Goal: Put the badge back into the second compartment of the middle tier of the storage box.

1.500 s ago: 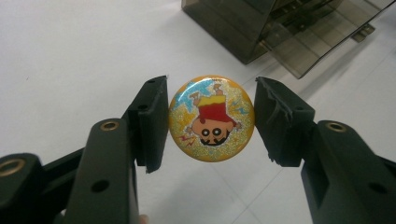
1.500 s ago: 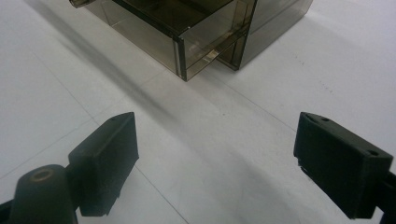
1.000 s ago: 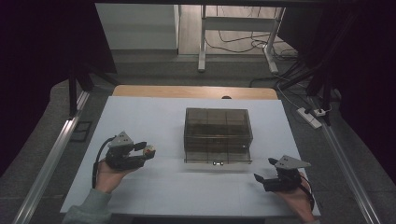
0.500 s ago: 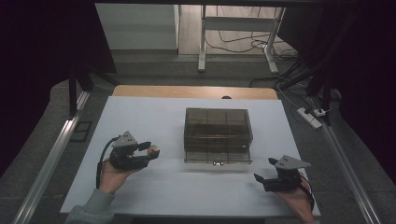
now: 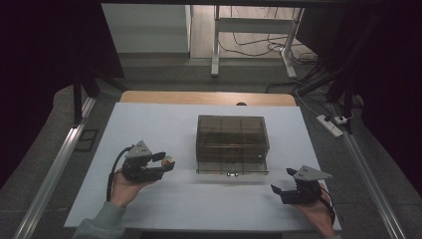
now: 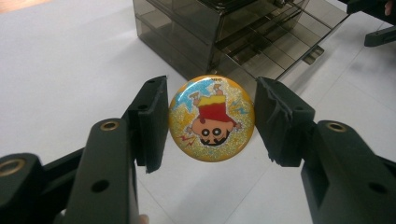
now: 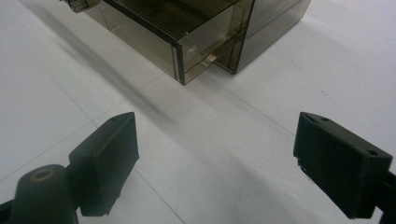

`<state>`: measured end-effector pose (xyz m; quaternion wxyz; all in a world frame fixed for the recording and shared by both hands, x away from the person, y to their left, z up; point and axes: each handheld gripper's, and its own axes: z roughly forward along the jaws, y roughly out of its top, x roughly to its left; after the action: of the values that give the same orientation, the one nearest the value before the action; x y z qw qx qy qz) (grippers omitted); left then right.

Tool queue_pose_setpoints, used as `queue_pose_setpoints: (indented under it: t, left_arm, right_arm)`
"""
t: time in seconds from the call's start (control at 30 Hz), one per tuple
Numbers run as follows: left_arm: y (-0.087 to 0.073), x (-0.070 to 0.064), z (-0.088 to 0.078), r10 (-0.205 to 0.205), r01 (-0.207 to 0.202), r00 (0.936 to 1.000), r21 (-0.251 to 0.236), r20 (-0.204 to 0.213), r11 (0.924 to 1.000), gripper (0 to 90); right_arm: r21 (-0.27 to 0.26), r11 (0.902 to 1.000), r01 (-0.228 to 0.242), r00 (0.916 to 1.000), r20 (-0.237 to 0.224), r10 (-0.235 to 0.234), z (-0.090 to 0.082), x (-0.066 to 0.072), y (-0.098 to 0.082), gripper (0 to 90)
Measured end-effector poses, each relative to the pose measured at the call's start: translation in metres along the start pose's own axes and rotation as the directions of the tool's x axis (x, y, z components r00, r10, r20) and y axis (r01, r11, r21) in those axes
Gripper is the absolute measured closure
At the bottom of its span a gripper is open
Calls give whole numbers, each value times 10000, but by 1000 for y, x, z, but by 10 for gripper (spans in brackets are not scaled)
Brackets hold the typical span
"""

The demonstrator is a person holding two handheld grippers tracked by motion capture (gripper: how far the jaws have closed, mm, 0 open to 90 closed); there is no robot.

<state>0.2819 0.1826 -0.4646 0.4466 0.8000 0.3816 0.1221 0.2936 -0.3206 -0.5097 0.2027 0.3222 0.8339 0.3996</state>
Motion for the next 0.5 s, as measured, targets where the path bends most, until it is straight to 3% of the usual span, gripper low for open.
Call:
queue_pose_setpoints:
  t: [0.5]
  left_arm:
    - [5,-10,10,309,-311,9993,80,222,9995,467]
  right_arm:
    - [31,10000,32,10000,-14,-32,0,0,0,136]
